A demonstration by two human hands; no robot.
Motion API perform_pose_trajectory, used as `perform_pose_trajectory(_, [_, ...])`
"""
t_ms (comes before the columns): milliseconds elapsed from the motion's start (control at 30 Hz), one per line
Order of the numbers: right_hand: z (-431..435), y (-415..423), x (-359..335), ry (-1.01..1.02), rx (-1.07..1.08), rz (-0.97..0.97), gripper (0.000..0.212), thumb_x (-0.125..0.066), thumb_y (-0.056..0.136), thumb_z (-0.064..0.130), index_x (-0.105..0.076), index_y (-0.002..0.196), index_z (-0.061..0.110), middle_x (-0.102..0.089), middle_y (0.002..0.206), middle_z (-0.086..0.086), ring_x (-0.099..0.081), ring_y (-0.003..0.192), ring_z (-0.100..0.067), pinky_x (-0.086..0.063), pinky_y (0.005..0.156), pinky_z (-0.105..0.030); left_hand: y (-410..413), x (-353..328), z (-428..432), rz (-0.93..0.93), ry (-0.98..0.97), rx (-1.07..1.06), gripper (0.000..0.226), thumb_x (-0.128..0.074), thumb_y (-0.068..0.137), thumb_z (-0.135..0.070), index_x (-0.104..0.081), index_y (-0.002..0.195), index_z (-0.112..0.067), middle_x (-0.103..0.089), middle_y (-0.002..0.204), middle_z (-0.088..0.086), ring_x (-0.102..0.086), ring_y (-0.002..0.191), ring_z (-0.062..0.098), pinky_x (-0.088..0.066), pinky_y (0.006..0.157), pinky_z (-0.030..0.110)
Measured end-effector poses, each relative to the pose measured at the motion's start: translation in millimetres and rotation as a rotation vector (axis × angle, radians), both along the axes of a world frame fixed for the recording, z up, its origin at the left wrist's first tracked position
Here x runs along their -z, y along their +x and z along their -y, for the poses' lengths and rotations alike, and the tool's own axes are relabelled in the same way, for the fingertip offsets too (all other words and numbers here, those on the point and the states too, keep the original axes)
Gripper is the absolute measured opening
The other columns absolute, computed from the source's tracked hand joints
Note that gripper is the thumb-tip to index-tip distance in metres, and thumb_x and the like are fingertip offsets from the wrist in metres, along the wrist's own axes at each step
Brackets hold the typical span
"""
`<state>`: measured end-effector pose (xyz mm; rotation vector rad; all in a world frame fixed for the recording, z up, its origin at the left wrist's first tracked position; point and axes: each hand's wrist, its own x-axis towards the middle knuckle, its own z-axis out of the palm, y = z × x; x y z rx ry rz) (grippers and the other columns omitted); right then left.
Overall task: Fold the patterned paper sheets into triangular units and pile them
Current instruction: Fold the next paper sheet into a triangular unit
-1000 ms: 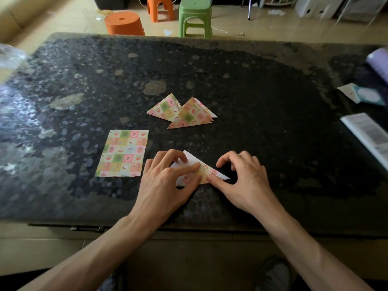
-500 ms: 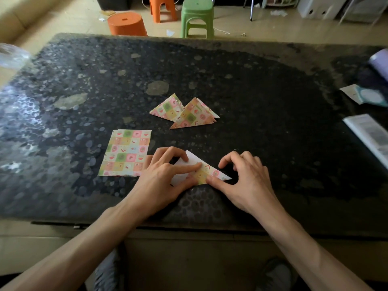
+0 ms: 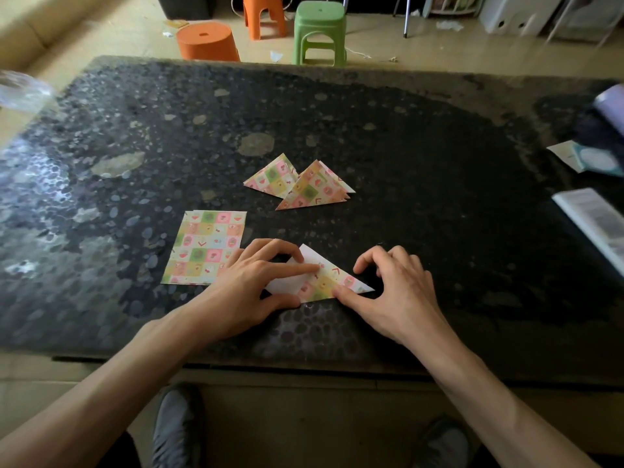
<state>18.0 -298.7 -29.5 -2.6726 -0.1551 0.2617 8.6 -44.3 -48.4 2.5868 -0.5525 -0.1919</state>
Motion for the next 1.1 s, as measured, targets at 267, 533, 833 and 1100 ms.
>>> perform_pose_trajectory(267, [-24.8,-10.7,-0.9,-0.112,0.093,0.003,0.084,-0.047,0.055,0.106,-0.040,0.107,0.040,-0.034,0.113,0.010,-0.037,0.113,-0.016,-0.033,0.093,-0.036,1.0,0.7,1.2,0.017,0.052,0.020,0.052,-0.049,0.087,-0.065,-0.044,0.139,-0.064,-0.036,0.141,-0.028,-0.024,0.140,0.004,-0.027,0.112,0.037])
perform_pose_trajectory(533, [-7.8,7.6,-14.1,0.006,0.050,-0.123,0.049,-0.083,0.071,0.066,-0.057,0.103,0.040,-0.047,0.109,0.013,-0.048,0.113,-0.013,-0.044,0.096,-0.036,0.9,-4.7,0.2,0.016,0.077,0.037,0.053,-0.056,0.090,-0.059,-0.043,0.142,-0.061,-0.035,0.141,-0.026,-0.024,0.140,0.006,-0.032,0.114,0.040])
perform_pose_trajectory(833, [20.4,28.8,-22.6,0.187,0.041,-0.205,0.035,-0.086,0.080,0.010,-0.067,0.093,0.036,-0.065,0.091,0.007,-0.056,0.070,-0.008,-0.052,0.070,-0.027,4.9,-1.5,-0.6,0.027,0.031,0.034,0.054,-0.060,0.088,-0.060,-0.047,0.140,-0.060,-0.038,0.138,-0.030,-0.022,0.132,-0.003,-0.029,0.109,0.034])
perform_pose_trajectory(1100, [25.5,22.3,-23.7,0.217,-0.066,-0.202,0.026,-0.079,0.086,0.046,-0.069,0.110,0.043,-0.059,0.102,0.014,-0.058,0.091,-0.007,-0.045,0.072,-0.020,0.1,-15.2,6.3,0.008,-0.169,-0.134,0.064,-0.064,0.083,-0.065,-0.053,0.143,-0.047,-0.047,0.134,-0.023,-0.046,0.125,0.000,-0.050,0.102,0.033])
